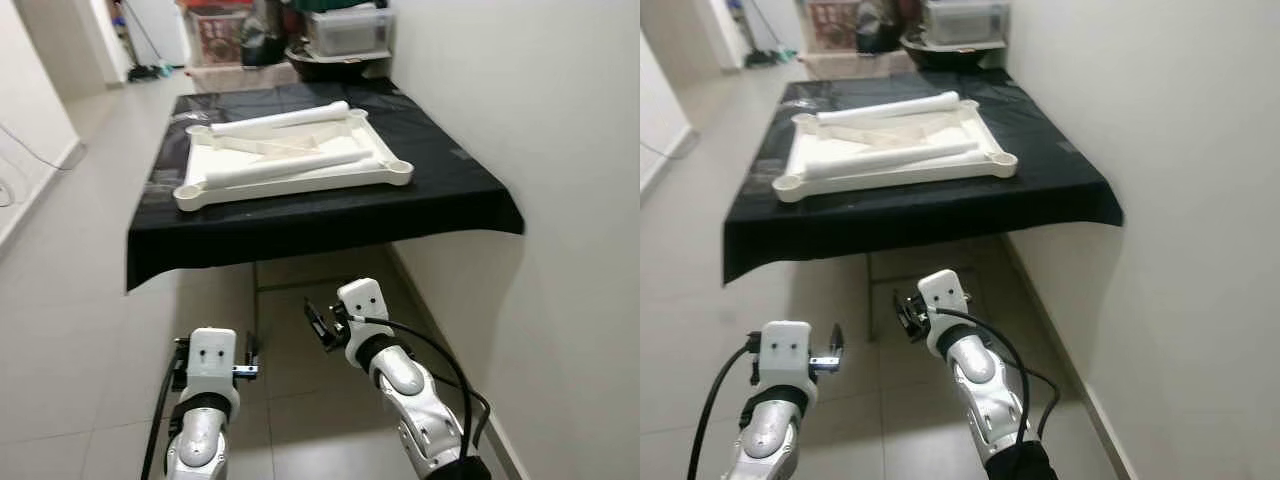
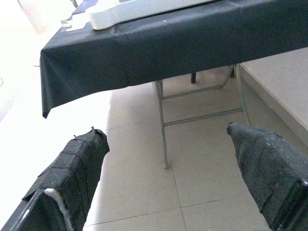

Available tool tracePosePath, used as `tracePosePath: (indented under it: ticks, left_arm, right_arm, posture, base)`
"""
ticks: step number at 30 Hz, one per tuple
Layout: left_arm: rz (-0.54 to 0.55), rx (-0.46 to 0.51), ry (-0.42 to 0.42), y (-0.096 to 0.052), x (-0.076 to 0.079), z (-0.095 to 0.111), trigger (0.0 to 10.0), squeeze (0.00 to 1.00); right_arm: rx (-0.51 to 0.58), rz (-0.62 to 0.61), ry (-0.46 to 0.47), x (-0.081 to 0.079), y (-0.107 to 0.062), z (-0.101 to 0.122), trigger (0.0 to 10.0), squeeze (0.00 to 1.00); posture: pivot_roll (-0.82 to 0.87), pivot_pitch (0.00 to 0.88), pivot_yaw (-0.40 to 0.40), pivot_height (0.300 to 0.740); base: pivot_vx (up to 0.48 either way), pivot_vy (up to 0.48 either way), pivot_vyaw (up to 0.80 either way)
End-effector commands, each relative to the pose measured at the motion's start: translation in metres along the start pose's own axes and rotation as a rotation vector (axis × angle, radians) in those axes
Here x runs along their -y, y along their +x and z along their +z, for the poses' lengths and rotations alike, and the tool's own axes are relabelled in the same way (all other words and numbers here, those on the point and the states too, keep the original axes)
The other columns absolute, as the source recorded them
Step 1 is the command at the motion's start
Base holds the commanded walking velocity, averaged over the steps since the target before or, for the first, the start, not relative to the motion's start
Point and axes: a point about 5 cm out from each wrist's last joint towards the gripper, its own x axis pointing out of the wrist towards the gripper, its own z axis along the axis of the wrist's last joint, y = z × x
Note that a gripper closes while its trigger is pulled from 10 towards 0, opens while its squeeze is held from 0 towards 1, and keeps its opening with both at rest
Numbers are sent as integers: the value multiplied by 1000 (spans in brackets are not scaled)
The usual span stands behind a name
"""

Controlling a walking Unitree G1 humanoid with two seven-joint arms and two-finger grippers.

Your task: Building children table

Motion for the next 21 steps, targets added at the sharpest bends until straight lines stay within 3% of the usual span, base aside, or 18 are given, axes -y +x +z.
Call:
tracePosePath:
  ticks: [1,16,17,21]
  left_arm:
    - [-5,7,-2,-2,2,0,10000,0]
    - [7,34,9,-2,1,3,10000,0]
    - [32,46,14,-1,-2,5,10000,0]
    - [42,60,18,0,-3,9,10000,0]
  right_arm:
    - [-13,-2,15,0,0,-3,10000,0]
    - [-14,-1,23,0,0,-5,10000,0]
    - [-17,-33,62,4,1,-5,10000,0]
    - [3,-53,64,8,2,-2,10000,0]
  posture:
    - [-63,0,26,740]
    - [-58,0,23,740]
    - [-59,0,21,740]
    - [-59,0,21,740]
  base:
    - [0,0,0]
    - [0,0,0]
    - [0,0,0]
    - [120,0,0]
